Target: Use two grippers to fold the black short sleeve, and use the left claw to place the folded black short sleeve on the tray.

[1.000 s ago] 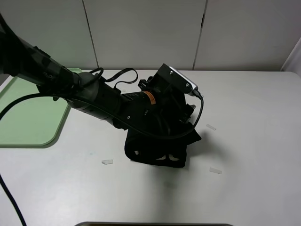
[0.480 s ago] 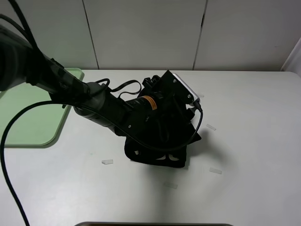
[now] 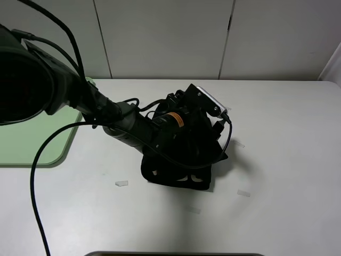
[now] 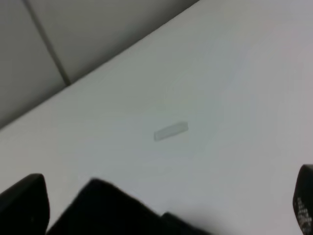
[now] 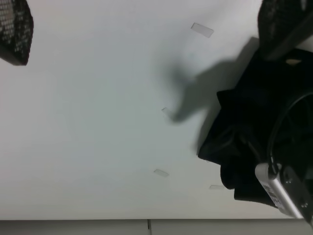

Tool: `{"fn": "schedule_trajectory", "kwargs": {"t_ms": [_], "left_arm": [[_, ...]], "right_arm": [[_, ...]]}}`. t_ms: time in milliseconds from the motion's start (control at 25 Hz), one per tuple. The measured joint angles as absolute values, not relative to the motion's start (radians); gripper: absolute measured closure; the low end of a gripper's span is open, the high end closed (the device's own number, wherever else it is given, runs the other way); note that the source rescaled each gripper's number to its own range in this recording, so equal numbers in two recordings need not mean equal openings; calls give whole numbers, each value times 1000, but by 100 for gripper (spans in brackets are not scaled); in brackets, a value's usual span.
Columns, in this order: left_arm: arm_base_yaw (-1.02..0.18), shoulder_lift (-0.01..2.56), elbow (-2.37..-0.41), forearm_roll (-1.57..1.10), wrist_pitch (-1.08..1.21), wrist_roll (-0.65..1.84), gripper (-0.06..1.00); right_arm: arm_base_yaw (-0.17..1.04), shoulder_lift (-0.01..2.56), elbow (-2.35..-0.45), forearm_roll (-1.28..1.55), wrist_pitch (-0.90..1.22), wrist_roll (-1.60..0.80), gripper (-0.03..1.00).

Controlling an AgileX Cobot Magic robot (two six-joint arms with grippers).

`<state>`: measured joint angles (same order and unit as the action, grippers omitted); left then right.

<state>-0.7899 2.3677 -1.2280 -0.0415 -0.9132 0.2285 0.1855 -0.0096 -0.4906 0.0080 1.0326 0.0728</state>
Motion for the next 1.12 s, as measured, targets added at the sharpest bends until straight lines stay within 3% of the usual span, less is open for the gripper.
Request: {"fn": "schedule_trajectory", "kwargs": {"t_ms": [480,720,1120], "left_arm": [[-769,2397,-1229,-62,-977,187,-5],[-769,2264,-1227,-77,-964,187,-6],[-743,1919,-1102,-77,-621,199,-6]], "right_arm": [[186,-10,-491,8,1033,73,-3],[186,-10,-491,8,1033,73,-3],[186,-10,-491,8,1033,73,-3]]}}
